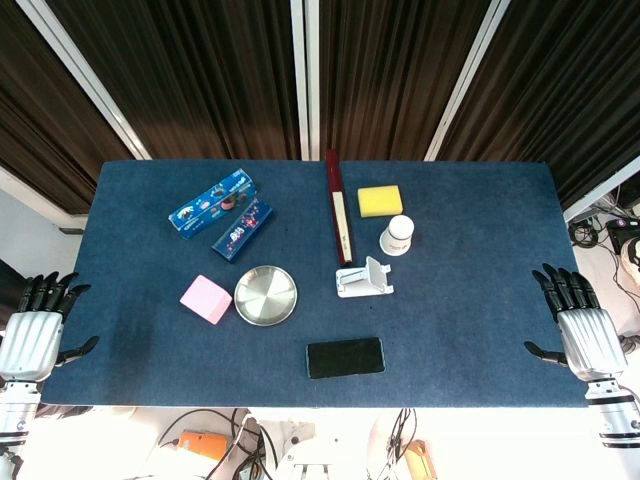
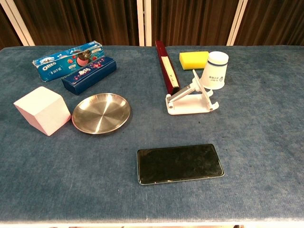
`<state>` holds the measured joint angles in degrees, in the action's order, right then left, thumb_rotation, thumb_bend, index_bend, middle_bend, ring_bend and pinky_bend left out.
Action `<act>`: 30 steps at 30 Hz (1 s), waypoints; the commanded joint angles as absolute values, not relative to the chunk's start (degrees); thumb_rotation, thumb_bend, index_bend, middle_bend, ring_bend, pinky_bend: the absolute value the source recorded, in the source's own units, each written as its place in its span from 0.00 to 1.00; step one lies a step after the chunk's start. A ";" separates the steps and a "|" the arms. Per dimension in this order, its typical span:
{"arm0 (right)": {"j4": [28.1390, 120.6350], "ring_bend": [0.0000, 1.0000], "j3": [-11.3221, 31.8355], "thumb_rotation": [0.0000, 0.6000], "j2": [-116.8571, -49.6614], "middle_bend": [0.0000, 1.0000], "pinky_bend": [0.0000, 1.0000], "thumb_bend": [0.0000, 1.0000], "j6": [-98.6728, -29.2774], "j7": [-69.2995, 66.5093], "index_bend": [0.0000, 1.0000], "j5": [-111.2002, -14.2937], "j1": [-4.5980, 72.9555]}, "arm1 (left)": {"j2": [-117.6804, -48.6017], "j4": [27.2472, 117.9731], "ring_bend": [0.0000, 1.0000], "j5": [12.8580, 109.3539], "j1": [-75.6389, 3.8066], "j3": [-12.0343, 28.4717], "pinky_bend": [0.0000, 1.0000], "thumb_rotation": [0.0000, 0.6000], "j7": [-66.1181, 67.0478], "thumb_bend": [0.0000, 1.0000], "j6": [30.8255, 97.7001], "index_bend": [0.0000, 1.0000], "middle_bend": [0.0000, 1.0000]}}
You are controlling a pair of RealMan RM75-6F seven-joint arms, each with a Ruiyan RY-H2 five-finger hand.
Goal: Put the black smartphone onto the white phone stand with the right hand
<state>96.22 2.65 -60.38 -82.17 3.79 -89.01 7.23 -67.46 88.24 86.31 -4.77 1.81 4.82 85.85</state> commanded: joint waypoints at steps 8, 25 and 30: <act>96.69 0.01 0.60 1.00 -63.54 0.08 0.22 0.11 -81.36 2.21 0.00 -96.47 9.43 | -67.94 88.10 0.02 86.67 -4.63 1.81 0.00 1.00 4.74 0.10 86.35 0.21 0.10; 108.75 0.00 0.76 1.00 -81.67 0.00 0.04 0.21 -52.80 29.80 0.08 -87.96 21.91 | -67.99 87.35 0.02 88.00 -4.00 1.05 0.00 1.00 4.29 0.10 87.31 0.21 0.10; 109.25 0.00 2.58 1.00 -86.94 0.00 0.00 0.22 -52.87 38.31 0.17 -80.91 23.32 | -67.88 86.80 0.02 87.81 -3.86 1.03 0.00 1.00 3.74 0.10 87.26 0.21 0.10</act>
<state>108.12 1.08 -83.58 -53.92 33.93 -84.48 21.88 -67.89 86.82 87.82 -3.88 1.03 3.76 87.27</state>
